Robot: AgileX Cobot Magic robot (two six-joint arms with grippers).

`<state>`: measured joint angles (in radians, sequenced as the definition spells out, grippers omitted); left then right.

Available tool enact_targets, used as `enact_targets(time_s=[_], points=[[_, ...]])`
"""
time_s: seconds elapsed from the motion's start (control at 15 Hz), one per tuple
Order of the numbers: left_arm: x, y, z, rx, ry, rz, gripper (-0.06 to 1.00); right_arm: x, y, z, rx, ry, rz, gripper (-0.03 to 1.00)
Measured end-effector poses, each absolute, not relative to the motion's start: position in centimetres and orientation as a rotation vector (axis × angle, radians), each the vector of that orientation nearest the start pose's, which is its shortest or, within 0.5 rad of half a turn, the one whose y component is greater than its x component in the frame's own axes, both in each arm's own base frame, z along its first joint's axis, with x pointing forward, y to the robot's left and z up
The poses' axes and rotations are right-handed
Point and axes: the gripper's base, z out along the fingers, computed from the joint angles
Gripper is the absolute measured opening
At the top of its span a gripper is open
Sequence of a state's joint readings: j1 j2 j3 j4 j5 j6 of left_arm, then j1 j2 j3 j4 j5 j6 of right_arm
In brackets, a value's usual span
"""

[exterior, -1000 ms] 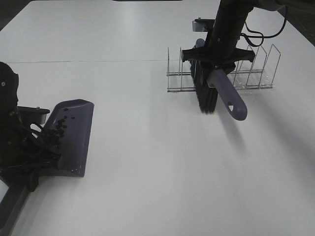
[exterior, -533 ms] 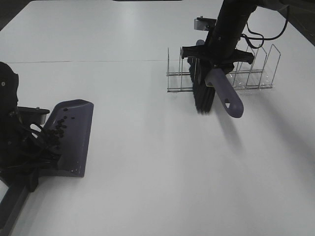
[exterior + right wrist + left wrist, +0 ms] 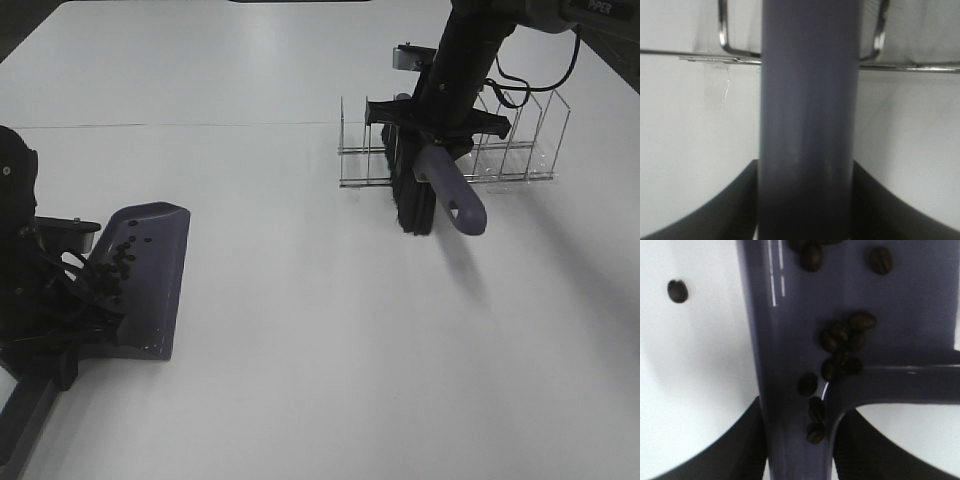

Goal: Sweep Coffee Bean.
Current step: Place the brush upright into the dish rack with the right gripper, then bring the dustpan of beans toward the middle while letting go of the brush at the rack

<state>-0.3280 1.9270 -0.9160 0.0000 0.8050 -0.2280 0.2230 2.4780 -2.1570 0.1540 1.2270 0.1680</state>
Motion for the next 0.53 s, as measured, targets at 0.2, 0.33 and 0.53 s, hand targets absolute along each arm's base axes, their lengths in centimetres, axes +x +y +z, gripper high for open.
enact_targets(time_s=[0.2, 0.33, 0.53], points=[[27.4, -9.3, 9.8, 0.165, 3.289, 0.072, 0.34, 49.6, 12.8, 15.3, -0.012, 3.000, 0.303, 0.68], [27.4, -9.3, 9.8, 0.165, 3.289, 0.072, 0.34, 49.7, 12.8, 15.6, -0.012, 2.990, 0.306, 0.70], [27.6, -9.4, 9.9, 0.165, 3.288, 0.071, 0.34, 49.5, 12.8, 17.6, -0.022, 2.951, 0.313, 0.70]])
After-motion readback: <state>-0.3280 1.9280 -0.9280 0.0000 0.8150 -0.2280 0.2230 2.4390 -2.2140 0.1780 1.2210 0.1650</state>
